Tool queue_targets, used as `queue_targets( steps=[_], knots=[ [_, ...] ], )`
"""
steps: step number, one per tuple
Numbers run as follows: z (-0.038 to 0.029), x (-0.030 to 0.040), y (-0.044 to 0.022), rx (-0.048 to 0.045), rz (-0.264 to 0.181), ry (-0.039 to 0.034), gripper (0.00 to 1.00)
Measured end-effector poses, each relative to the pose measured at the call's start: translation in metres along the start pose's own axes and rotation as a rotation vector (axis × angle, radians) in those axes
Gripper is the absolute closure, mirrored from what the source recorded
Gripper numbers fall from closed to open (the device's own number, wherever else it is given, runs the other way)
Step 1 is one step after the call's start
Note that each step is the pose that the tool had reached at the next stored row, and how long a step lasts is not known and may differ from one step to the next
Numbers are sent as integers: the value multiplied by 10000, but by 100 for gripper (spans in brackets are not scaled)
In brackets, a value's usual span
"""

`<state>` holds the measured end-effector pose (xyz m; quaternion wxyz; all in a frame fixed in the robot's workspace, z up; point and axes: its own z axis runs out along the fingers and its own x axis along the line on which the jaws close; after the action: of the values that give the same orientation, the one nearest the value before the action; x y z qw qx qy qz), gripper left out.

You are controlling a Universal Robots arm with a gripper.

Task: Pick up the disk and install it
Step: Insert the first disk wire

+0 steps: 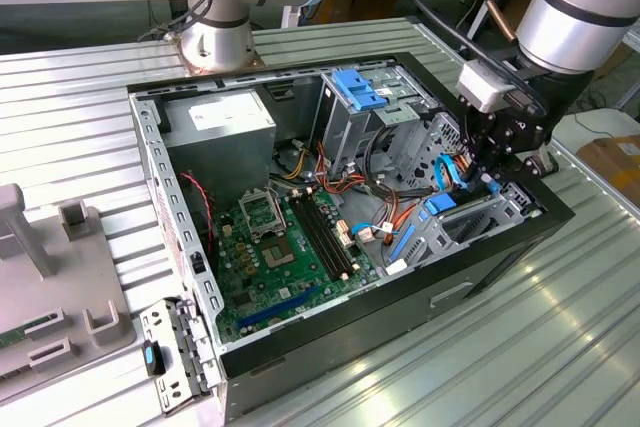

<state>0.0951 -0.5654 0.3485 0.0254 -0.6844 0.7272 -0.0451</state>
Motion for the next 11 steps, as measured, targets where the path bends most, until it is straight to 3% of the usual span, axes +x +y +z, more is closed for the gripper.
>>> queue_targets(
  steps=[11],
  knots=[
    [21, 3, 2, 1, 6, 16, 83]
  ],
)
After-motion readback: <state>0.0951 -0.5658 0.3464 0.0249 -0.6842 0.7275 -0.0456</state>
